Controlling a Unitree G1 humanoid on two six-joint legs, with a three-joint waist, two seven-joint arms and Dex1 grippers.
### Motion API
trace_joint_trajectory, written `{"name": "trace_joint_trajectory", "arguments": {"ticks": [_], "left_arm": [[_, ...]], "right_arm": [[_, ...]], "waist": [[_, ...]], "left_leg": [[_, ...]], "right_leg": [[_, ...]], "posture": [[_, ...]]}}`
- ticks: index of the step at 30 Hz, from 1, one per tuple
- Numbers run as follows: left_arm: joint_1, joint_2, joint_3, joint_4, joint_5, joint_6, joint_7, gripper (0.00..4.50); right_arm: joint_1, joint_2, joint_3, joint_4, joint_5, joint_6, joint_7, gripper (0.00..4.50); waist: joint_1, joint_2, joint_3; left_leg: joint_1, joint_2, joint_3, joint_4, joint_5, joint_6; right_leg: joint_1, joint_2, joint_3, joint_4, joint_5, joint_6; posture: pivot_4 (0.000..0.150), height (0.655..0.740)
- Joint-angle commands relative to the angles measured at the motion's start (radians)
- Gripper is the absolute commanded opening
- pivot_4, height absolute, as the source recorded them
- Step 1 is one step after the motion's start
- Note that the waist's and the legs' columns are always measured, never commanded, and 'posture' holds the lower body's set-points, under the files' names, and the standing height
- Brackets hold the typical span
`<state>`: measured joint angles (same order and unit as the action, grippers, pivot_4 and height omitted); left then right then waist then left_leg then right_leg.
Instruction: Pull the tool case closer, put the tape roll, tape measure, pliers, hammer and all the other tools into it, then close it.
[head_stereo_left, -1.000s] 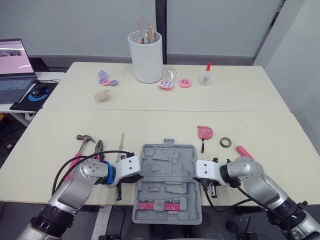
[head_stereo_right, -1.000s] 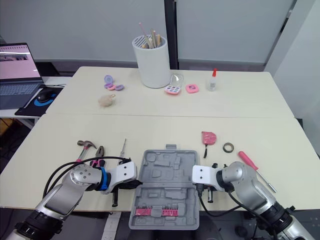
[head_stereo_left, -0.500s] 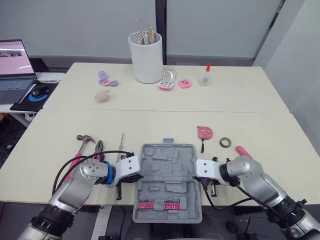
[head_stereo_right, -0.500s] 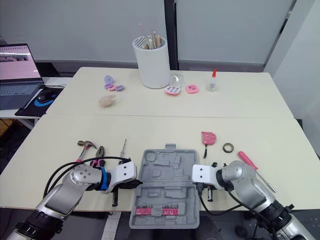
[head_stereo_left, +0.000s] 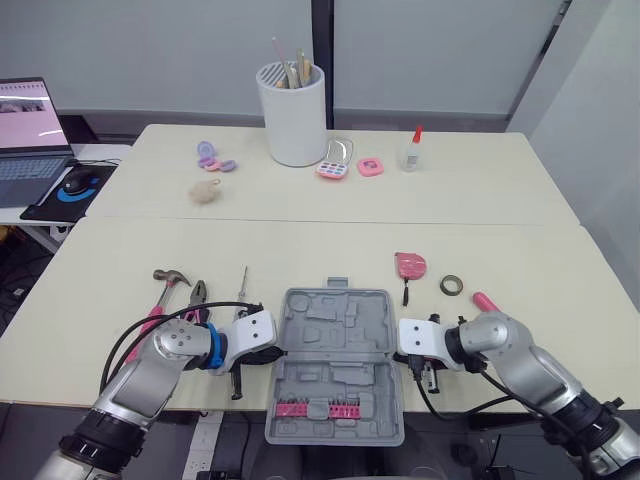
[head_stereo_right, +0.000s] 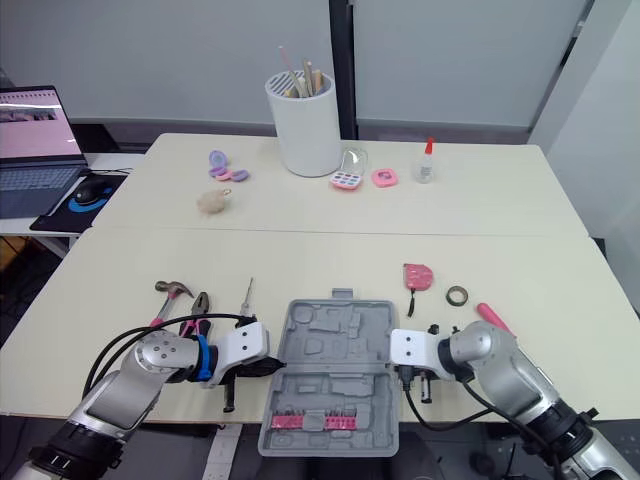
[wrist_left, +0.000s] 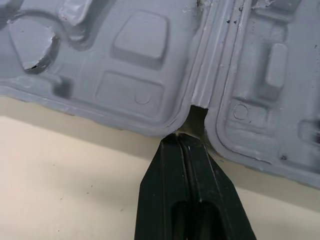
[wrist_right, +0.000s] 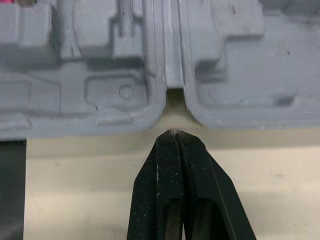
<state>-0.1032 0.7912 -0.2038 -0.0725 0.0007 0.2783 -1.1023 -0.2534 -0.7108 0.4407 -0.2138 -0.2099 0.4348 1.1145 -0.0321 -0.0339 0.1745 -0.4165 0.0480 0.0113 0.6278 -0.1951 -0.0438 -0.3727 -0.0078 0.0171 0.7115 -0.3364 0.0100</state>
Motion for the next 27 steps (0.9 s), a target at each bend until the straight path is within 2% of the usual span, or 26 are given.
{"name": "trace_joint_trajectory", "arguments": {"ticks": [1,3,4,5,6,11,13,18,22,27], "left_arm": [[0.022,0.045,0.112,-0.018,-0.084,-0.007,-0.021,0.00],[0.031,0.061,0.218,-0.030,-0.190,0.031,-0.050,0.00],[0.033,0.072,0.261,-0.032,-0.228,0.048,-0.063,0.17],[0.035,0.086,0.296,-0.029,-0.260,0.065,-0.078,0.39],[0.035,0.106,0.338,-0.019,-0.293,0.085,-0.096,0.58],[0.047,0.217,0.523,0.083,-0.388,0.147,-0.156,2.20],[0.058,0.287,0.606,0.174,-0.401,0.153,-0.195,2.88],[0.031,0.396,0.690,0.454,-0.391,0.107,-0.246,4.48],[-0.004,0.455,0.676,0.661,-0.354,0.032,-0.267,4.50],[-0.064,0.458,0.634,0.775,-0.316,-0.027,-0.259,4.50]], "right_arm": [[0.006,-0.054,-0.114,-0.027,0.081,-0.015,0.021,0.02],[0.021,-0.082,-0.240,-0.055,0.205,0.006,0.059,0.02],[0.025,-0.096,-0.294,-0.066,0.259,0.021,0.077,0.00],[0.024,-0.107,-0.344,-0.070,0.306,0.040,0.090,0.34],[0.019,-0.125,-0.401,-0.068,0.357,0.070,0.107,0.46],[-0.006,-0.227,-0.605,0.012,0.486,0.087,0.143,1.51],[-0.017,-0.283,-0.684,0.079,0.523,0.102,0.157,1.96],[0.022,-0.394,-0.760,0.229,0.530,0.053,0.202,3.21],[0.061,-0.437,-0.786,0.349,0.502,-0.023,0.211,4.46],[0.079,-0.433,-0.778,0.412,0.503,-0.078,0.191,4.46]], "waist": [[0.000,0.000,0.001],[0.001,0.000,0.002],[0.002,-0.001,0.003],[0.002,-0.001,0.003],[0.001,-0.001,0.003],[0.000,-0.001,0.004],[-0.001,0.000,0.006],[0.000,0.000,0.006],[0.000,0.001,0.006],[0.000,0.001,0.007]], "left_leg": [[0.000,0.000,0.000,0.000,0.000,0.000],[0.000,0.001,-0.001,0.000,0.000,0.000],[-0.001,0.001,-0.001,0.000,0.000,0.000],[-0.001,0.001,-0.001,0.000,0.000,0.000],[-0.001,0.001,-0.001,0.000,0.000,0.000],[0.000,0.000,0.000,0.000,0.000,0.000],[0.000,0.000,0.000,-0.001,0.000,0.000],[0.000,-0.001,0.001,-0.003,0.000,0.000],[0.000,-0.001,0.003,-0.004,0.000,0.000],[0.000,-0.001,0.004,-0.003,0.000,0.000]], "right_leg": [[0.000,-0.001,0.000,0.000,0.000,0.000],[0.000,-0.001,-0.001,0.000,0.000,0.000],[0.000,-0.002,-0.001,0.000,0.000,0.000],[0.000,-0.002,-0.001,0.000,0.000,0.000],[0.000,-0.002,-0.001,0.000,0.000,0.000],[0.000,-0.003,-0.001,-0.001,0.000,0.000],[-0.001,-0.003,-0.001,-0.001,0.000,-0.001],[-0.001,-0.005,-0.002,-0.001,-0.001,-0.002],[-0.002,-0.006,-0.001,-0.002,-0.001,-0.002],[-0.003,-0.007,0.000,-0.002,-0.001,-0.002]], "posture": [[0.150,0.7400],[0.150,0.7400],[0.150,0.7400],[0.150,0.7400],[0.150,0.7400],[0.150,0.7400],[0.150,0.7400],[0.150,0.7400],[0.150,0.7400],[0.150,0.7400]]}}
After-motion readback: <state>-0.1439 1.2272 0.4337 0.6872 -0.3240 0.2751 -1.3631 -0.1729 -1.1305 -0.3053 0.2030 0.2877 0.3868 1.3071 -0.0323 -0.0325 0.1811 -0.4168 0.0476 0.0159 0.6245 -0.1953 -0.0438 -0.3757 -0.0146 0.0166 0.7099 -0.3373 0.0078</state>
